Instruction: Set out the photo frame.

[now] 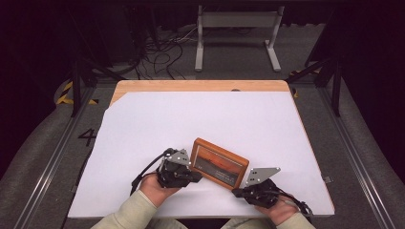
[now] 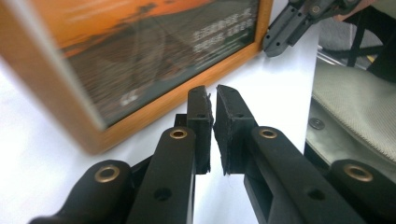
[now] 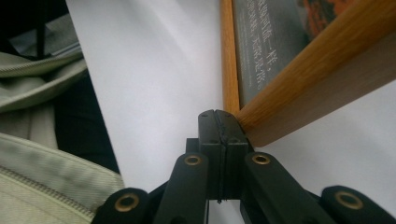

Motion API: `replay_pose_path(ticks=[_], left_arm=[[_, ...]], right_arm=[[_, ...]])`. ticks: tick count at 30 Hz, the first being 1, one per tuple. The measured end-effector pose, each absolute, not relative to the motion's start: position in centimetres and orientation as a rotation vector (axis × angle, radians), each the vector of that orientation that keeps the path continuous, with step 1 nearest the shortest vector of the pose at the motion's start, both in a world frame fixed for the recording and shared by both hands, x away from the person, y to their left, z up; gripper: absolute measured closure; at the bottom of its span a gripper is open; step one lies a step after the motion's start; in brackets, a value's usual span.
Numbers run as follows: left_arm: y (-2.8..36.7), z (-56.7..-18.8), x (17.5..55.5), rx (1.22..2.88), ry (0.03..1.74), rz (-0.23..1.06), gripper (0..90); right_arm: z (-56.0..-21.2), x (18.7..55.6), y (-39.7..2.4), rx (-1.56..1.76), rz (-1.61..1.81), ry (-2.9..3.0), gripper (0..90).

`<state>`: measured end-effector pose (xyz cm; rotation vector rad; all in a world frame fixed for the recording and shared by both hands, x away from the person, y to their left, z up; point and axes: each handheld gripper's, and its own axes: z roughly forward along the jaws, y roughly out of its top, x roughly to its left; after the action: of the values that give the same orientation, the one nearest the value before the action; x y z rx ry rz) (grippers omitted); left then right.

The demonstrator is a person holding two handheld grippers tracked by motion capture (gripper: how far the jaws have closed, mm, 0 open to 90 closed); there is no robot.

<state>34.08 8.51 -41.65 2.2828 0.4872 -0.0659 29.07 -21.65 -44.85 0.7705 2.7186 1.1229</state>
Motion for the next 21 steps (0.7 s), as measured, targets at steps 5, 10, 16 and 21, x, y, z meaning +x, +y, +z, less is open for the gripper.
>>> replay_pose_path(ticks=[5, 10, 16, 21], left_arm=[[10.9, -41.3, 34.3, 2.253, 0.541, -0.031, 82.4], [13.4, -41.6, 34.7, 2.228, 0.62, -0.006, 82.0], [15.2, -42.0, 35.0, 2.207, 0.69, 0.01, 80.9], [15.8, -42.1, 35.0, 2.194, 0.72, 0.016, 79.4]], right_arm=[[-45.1, 29.6, -22.1, 0.818, 1.117, 2.704, 90.0], [-45.2, 30.4, -22.6, 0.839, 1.112, 2.68, 90.0], [-45.2, 31.3, -23.3, 0.893, 1.113, 2.637, 90.0], [-45.2, 31.5, -23.4, 0.889, 1.106, 2.632, 90.0]])
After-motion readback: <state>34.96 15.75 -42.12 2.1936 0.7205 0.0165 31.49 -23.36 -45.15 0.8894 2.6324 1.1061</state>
